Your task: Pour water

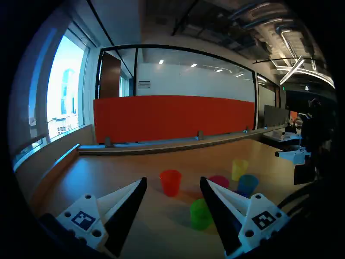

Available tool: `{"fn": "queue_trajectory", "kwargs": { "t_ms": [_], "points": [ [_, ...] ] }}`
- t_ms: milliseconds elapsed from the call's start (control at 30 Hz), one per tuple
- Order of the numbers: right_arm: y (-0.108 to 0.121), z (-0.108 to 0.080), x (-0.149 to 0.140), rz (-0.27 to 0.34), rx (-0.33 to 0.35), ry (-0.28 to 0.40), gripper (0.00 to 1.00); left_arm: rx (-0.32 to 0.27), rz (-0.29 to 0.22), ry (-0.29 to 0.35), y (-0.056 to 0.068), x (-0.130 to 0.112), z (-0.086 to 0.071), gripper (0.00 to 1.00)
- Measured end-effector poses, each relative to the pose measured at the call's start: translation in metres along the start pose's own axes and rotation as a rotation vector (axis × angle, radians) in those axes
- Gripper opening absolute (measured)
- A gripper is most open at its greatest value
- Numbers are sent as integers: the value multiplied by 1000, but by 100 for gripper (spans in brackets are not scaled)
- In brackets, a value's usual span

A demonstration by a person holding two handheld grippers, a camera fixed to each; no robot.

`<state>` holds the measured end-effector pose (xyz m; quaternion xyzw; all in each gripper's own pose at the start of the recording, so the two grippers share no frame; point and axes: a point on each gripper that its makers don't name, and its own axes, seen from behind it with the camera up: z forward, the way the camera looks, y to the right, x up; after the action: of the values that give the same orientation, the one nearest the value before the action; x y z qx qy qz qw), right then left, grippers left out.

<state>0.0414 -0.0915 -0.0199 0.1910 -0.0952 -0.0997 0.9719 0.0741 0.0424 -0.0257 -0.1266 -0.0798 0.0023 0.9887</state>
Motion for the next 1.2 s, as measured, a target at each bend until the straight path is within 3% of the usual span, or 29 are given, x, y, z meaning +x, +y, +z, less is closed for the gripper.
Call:
{"fn": "queue_trajectory", "kwargs": {
  "t_ms": [167,467,667,967,1200],
  "points": [
    [15,-7,7,34,-83,68,99,36,-26,55,-4,10,-5,91],
    [34,-21,16,73,-198,155,99,138,-4,132,-22,19,-15,91],
    [44,-28,16,102,-255,184,99,159,-32,147,-27,17,-13,91],
    [53,-36,21,104,-306,207,99,176,-13,148,-33,19,-8,91],
    [55,-40,24,113,-328,221,99,179,-37,162,-32,14,-2,91]
  ]
}}
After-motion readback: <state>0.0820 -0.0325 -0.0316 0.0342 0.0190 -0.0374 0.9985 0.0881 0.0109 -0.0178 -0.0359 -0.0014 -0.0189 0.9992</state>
